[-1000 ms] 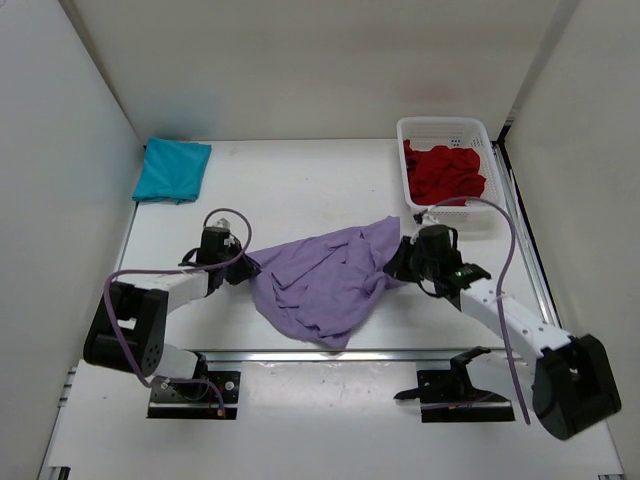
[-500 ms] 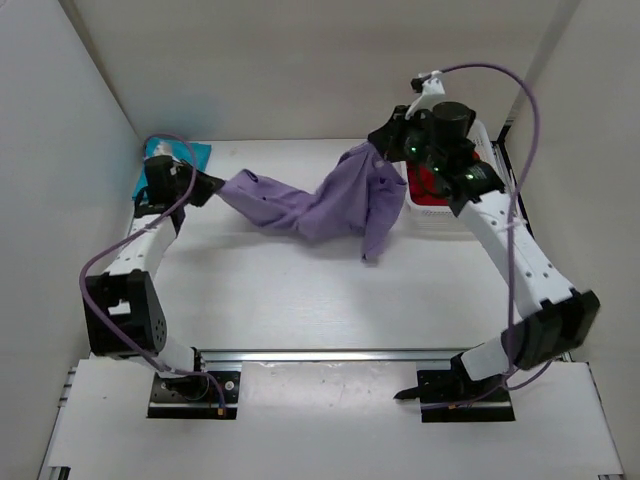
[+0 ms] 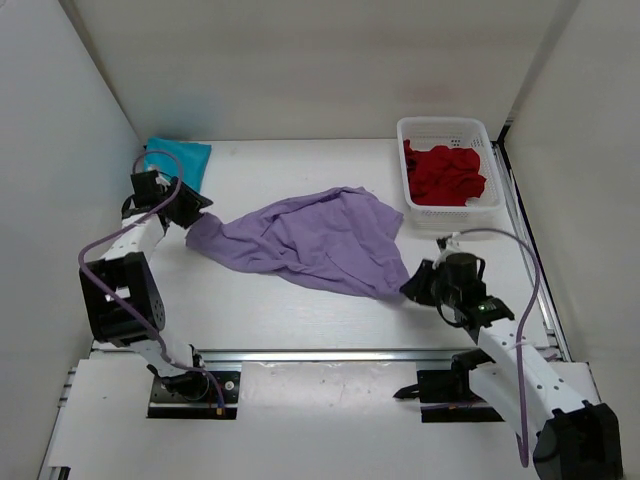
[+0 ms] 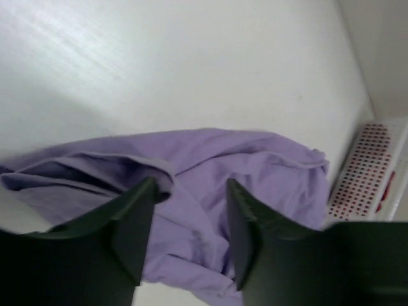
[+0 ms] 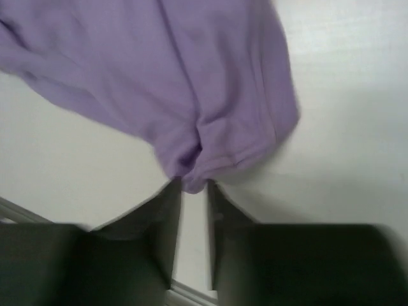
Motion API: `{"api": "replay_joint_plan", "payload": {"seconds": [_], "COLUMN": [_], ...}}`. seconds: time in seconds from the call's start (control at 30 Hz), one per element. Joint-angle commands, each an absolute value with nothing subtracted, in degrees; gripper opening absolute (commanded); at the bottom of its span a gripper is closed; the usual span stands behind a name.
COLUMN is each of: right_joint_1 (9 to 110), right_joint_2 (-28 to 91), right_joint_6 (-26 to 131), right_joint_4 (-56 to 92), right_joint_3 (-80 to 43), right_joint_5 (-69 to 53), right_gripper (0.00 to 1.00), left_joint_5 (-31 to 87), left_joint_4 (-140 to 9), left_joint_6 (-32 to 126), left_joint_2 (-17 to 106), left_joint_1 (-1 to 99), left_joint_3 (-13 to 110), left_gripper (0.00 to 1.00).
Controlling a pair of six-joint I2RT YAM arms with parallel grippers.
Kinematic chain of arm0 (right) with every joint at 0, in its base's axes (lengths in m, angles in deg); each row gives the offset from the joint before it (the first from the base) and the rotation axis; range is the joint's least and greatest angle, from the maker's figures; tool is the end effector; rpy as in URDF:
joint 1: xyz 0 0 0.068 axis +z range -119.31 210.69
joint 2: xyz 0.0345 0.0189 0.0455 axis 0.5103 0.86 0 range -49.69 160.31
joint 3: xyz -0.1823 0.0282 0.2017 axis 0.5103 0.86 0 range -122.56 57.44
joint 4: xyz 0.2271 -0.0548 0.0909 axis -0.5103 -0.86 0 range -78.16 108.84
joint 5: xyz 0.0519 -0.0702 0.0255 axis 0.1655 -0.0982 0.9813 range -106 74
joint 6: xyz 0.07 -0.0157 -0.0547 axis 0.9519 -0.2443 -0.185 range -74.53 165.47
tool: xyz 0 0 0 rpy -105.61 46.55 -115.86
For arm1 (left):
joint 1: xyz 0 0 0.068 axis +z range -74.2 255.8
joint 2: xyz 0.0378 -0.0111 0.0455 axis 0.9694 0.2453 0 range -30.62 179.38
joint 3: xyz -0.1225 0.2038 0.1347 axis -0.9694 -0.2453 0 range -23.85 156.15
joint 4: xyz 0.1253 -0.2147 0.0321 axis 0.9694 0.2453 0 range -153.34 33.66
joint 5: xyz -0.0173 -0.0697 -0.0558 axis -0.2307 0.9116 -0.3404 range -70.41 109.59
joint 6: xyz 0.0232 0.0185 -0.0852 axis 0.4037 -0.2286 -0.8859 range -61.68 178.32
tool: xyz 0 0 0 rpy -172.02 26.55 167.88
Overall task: Fold and stack the t-shirts
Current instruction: Flatten out the tshirt
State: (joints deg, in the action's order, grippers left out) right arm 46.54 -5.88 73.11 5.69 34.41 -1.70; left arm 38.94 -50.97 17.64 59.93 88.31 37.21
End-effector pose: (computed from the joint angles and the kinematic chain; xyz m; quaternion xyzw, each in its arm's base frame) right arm 0.1820 0.0724 0.1849 0.0317 0.8772 0.2748 0.3924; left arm 0.3642 0.0535 0.2152 -0.3416 0.8355 -0.2468 0.3527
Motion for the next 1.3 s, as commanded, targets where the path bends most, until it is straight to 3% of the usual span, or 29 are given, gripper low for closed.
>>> {"api": "replay_joint_plan", "payload": {"seconds": [0.0,0.1,0.2,0.23,0.37,0.5,0.67,0.8,0.9,1.03,1.27], "right_joint_1": [45.5,44.7,45.5,47.3,55.2,62.4,65.8,67.4,67.6,68.3,69.8], "right_joint_2": [-11.7,-11.1,-11.3,-11.0,-5.7,8.0,10.5,11.4,11.7,11.9,15.4], "right_joint_6": [77.8,76.8,76.5,76.2,72.3,68.8,69.9,69.4,69.8,70.9,71.7], "right_joint_4": [6.5,3.3,3.7,3.2,5.0,5.3,12.4,13.7,14.9,18.0,19.7], "right_joint_3": [36.7,35.6,34.5,33.5,29.4,23.6,25.3,26.4,27.9,30.8,31.2], "right_joint_5": [-1.2,-3.4,-4.8,-7.1,-12.6,-14.1,-12.3,-10.6,-9.0,-7.3,-6.9], "right_gripper": [0.25,0.34,0.33,0.32,0.06,0.00,0.03,0.06,0.07,0.08,0.07], "left_joint_5": [39.1,34.6,32.6,32.1,28.6,29.3,27.0,31.4,33.1,36.9,32.9], "left_joint_4": [-47.2,-45.8,-46.3,-46.4,-45.3,-44.9,-45.8,-52.1,-56.1,-60.4,-61.9], "left_joint_6": [21.1,23.0,23.5,23.4,25.2,24.8,25.5,21.1,19.7,17.4,16.0], "left_joint_2": [59.8,55.3,50.5,49.8,46.7,45.9,46.5,49.3,51.3,53.7,54.8], "left_joint_1": [89.2,88.3,87.8,88.4,90.9,93.4,96.3,98.3,99.2,99.2,95.7], "left_joint_3": [36.7,34.3,29.1,28.4,23.8,20.2,16.9,14.7,14.2,14.5,18.2], "left_gripper": [0.62,0.60,0.51,0.47,0.42,0.42,0.45,0.56,0.58,0.56,0.54]}}
